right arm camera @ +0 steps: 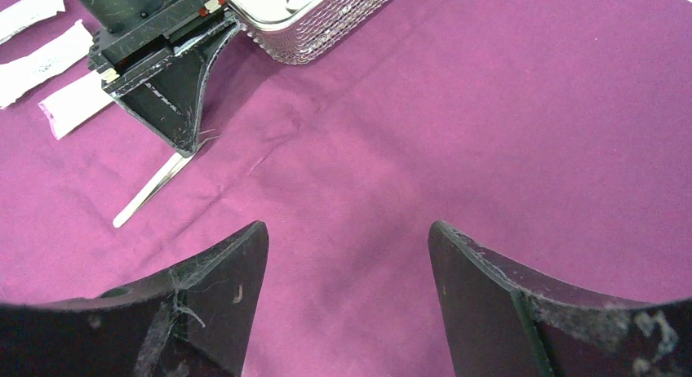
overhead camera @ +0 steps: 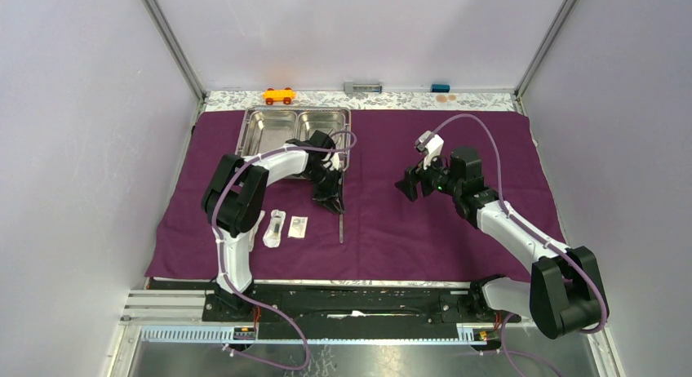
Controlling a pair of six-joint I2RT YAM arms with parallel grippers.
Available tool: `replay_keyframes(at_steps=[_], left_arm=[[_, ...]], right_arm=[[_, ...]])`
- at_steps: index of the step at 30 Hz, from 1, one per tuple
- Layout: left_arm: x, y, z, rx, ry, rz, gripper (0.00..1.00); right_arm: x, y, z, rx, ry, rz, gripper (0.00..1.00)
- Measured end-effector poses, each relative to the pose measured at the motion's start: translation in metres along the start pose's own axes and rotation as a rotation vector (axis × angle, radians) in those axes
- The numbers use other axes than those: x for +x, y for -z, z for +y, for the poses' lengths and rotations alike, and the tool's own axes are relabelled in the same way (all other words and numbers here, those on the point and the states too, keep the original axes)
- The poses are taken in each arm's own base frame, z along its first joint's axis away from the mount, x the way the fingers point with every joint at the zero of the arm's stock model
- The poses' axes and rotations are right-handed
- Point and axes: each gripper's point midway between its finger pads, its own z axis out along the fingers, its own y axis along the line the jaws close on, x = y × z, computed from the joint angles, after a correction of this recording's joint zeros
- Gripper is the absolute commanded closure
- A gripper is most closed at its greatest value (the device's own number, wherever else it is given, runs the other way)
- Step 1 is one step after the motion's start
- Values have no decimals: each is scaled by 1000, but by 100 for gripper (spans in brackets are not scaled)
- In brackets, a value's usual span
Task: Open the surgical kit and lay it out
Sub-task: Pick up the medical item from the surgical kit.
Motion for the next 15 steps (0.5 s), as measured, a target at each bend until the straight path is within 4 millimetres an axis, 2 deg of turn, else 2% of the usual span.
replay_keyframes(at_steps=[15], left_arm=[[-15,4,-2,-46,-67,-43,74]], right_arm=[[0,0,2,-12,0,-2,22]])
